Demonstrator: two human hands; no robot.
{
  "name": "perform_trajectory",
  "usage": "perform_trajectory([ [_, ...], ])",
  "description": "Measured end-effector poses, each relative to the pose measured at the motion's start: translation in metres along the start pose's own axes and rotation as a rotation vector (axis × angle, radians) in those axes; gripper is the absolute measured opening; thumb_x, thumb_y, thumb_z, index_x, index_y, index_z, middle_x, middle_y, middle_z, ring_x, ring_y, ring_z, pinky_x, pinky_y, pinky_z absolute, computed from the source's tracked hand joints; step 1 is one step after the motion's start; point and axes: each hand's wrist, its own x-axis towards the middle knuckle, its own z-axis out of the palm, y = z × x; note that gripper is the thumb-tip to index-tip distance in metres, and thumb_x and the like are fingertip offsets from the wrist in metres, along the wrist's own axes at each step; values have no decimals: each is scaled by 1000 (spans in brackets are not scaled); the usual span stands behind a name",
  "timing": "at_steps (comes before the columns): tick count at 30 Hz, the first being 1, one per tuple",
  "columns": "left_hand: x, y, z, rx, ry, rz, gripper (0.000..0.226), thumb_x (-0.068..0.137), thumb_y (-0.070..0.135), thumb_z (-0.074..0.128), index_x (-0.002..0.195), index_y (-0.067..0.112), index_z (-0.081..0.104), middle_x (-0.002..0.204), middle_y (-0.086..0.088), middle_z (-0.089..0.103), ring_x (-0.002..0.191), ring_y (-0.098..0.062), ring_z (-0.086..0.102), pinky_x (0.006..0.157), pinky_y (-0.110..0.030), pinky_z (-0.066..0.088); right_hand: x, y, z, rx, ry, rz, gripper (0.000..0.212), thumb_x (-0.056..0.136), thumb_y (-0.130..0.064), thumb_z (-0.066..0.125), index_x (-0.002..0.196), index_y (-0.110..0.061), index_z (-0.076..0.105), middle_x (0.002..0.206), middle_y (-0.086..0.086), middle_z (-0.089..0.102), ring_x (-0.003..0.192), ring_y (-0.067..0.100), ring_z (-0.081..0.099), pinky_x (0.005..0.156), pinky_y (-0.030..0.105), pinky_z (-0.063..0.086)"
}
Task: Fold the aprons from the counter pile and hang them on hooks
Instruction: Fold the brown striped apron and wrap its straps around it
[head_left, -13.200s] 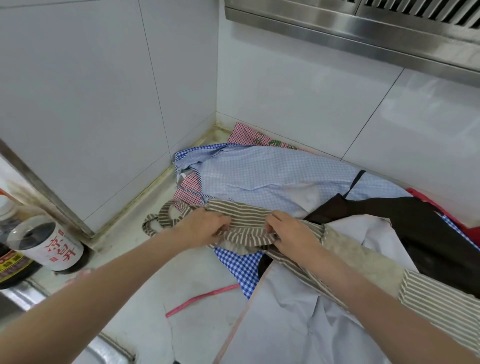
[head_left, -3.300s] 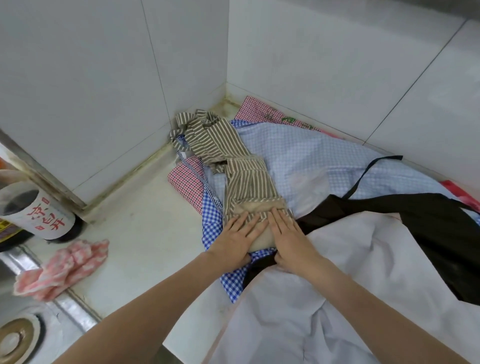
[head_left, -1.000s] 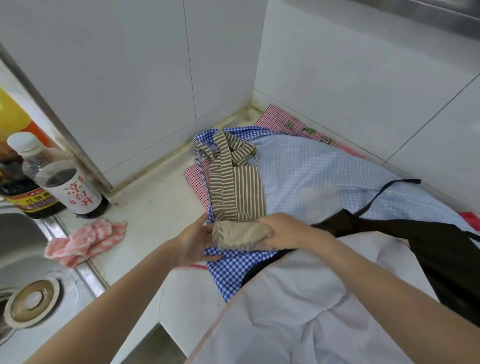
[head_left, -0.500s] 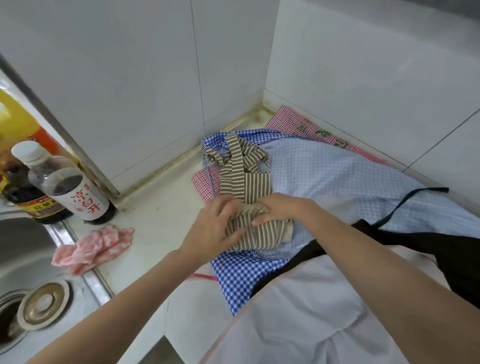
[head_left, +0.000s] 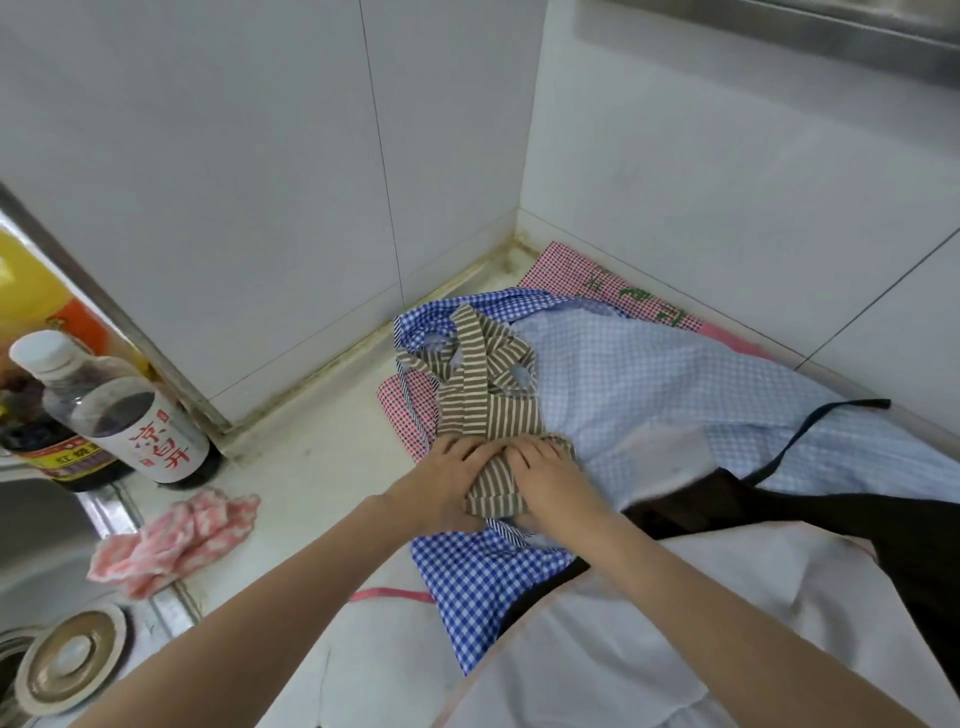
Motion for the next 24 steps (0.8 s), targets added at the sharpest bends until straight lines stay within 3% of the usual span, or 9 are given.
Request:
perform_trajectory([
  [2, 2, -5, -20, -44, 1, -15, 88, 76, 49, 69, 146, 19, 24, 143, -4, 28, 130, -23, 23, 111, -31, 16, 7, 11, -20, 118, -91, -29, 64, 82, -34, 66, 135, -9, 40, 138, 7, 32, 126, 22, 35, 109, 34, 29],
  [4, 2, -9, -43, -119, 0, -17, 84, 76, 51, 70, 142, 17, 31, 137, -4, 37, 124, -18, 32, 106, -26, 24, 15, 21, -46, 264, -114, -45, 55, 76, -36, 73, 121, -10, 53, 123, 6, 37, 110, 19, 41, 99, 34, 40],
  [6, -2, -11, -65, -222, 26, -17, 76, 76, 44, 73, 136, 15, 39, 129, -1, 48, 111, -13, 44, 96, -21, 33, 25, 29, -72, 376, -149, -84, 48, 72, -31, 78, 111, -11, 59, 113, 3, 46, 98, 16, 48, 90, 32, 46],
  [8, -6, -15, -80, -343, 5, -36, 62, 77, 35, 75, 128, 16, 46, 119, 2, 58, 100, -9, 53, 85, -18, 43, 30, 32, -97, 401, -231, -82, 52, 73, -31, 78, 116, -15, 55, 112, -1, 53, 97, 13, 51, 86, 28, 47],
  [12, -13, -20, -69, -531, -285, -122, 34, 80, 32, 72, 108, 25, 54, 101, 15, 60, 94, -5, 56, 78, -10, 44, 29, 28, -93, 493, -590, 39, 65, 74, -44, 75, 128, -23, 46, 121, -9, 48, 111, 11, 49, 92, 27, 43],
  [15, -11, -23, -36, -586, -476, -210, 33, 82, 29, 71, 111, 22, 57, 114, 6, 61, 106, -15, 58, 86, -19, 49, 26, 17, -52, 529, -746, 139, 79, 69, -57, 72, 136, -25, 44, 139, -5, 44, 121, 14, 46, 103, 32, 40],
  [18, -6, -29, -25, -614, -487, -273, 52, 83, 34, 69, 129, 17, 51, 130, 0, 55, 117, -18, 53, 96, -22, 44, 24, 16, -37, 534, -561, 176, 74, 74, -60, 67, 134, -22, 46, 139, -2, 43, 122, 17, 44, 102, 32, 39],
  [22, -4, -34, -23, -732, -378, -323, 69, 77, 37, 75, 134, 21, 42, 129, 9, 51, 122, -13, 48, 107, -24, 34, 23, 21, -46, 539, -371, 214, 55, 76, -52, 71, 114, -16, 54, 112, 0, 51, 103, 15, 51, 87, 27, 43],
  [24, -5, -33, -21, -766, -331, -325, 82, 67, 40, 81, 135, 22, 40, 130, 11, 51, 123, -11, 47, 109, -28, 33, 28, 15, -55, 650, -177, 270, 39, 81, -45, 68, 101, -13, 57, 93, -2, 56, 90, 14, 53, 77, 24, 43],
])
